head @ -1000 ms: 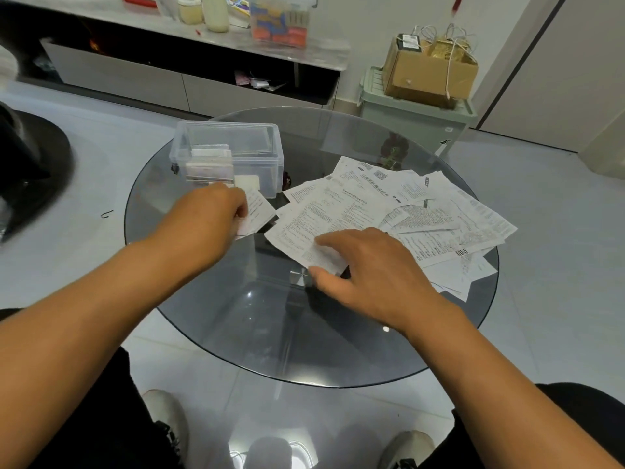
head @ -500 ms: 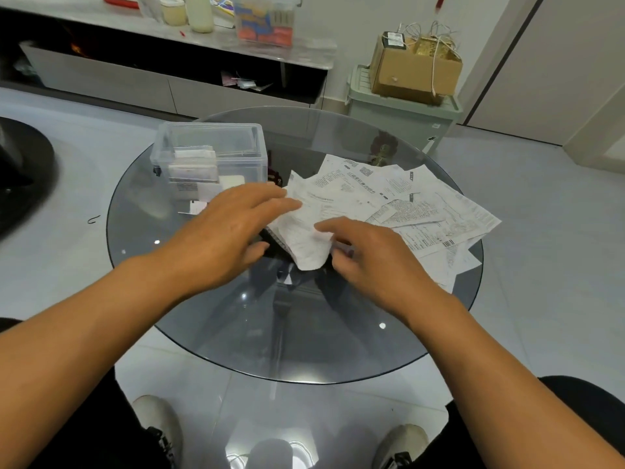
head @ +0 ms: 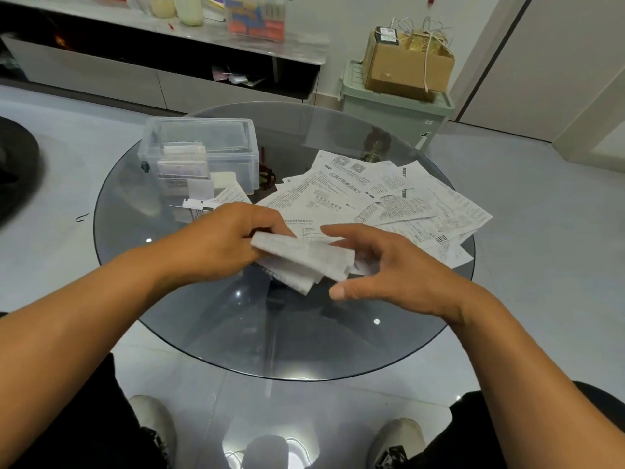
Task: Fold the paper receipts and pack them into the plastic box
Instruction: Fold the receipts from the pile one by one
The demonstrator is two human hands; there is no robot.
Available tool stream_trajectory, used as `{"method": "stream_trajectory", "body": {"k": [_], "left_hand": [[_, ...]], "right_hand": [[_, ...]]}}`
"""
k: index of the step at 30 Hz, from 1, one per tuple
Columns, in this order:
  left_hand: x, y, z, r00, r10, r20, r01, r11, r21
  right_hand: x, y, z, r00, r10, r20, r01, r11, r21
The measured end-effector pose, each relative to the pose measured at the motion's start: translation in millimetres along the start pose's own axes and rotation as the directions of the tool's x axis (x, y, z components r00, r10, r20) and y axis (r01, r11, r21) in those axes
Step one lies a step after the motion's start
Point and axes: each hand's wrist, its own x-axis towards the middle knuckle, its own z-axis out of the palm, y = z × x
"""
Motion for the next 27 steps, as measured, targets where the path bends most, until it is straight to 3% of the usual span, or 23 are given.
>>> {"method": "stream_trajectory", "body": {"k": [3, 8, 10, 12, 15, 17, 20, 24, 27], "left_hand": [[-4.0, 4.3, -0.9, 0.993, -0.103, 0.051, 0.107, 0.992, -0.065], [-4.0, 3.9, 3.8, 0.991, -0.127, -0.038, 0.126, 0.992, -0.029], [-3.1, 3.7, 7.3, 0.987, -0.124, -0.099, 0.116, 0.99, -0.084], [-4.4, 4.1, 6.0, 0.992, -0.102, -0.074, 0.096, 0.991, -0.089], [-6.2, 1.5, 0.6, 0.994, -0.086, 0.072, 0.088, 0.996, -0.028], [-7.4, 1.5, -1.4, 0.985, -0.087, 0.151, 0.082, 0.996, 0.042], [-7.1, 1.2, -1.5, 0.984, -0.089, 0.157, 0.072, 0.991, 0.109], [-5.7, 0.1, -3.0, 0.995, -0.059, 0.077, 0.061, 0.998, -0.027], [-4.4, 2.2, 0.2, 0.997, -0.065, -0.029, 0.06, 0.988, -0.145]], "right_hand": [[-0.2, -3.1, -0.8, 0.993, -0.034, 0.112, 0.023, 0.995, 0.1], [18.2, 6.7, 15.0, 0.974, 0.046, -0.222, -0.017, 0.991, 0.13], [24.4, 7.8, 24.1, 0.952, 0.077, -0.296, -0.028, 0.986, 0.166], [27.7, 6.3, 32.2, 0.945, 0.063, -0.32, 0.0, 0.981, 0.192], [27.3, 3.7, 33.1, 0.965, 0.007, -0.264, 0.044, 0.981, 0.19], [24.5, 2.3, 24.8, 0.992, -0.021, -0.126, 0.035, 0.993, 0.109], [20.2, 2.9, 14.2, 0.999, -0.024, 0.031, 0.024, 1.0, -0.016], [18.3, 6.1, 13.6, 0.996, -0.075, -0.044, 0.074, 0.997, -0.022], [20.2, 5.1, 17.3, 0.976, -0.086, -0.199, 0.111, 0.987, 0.119]]}}
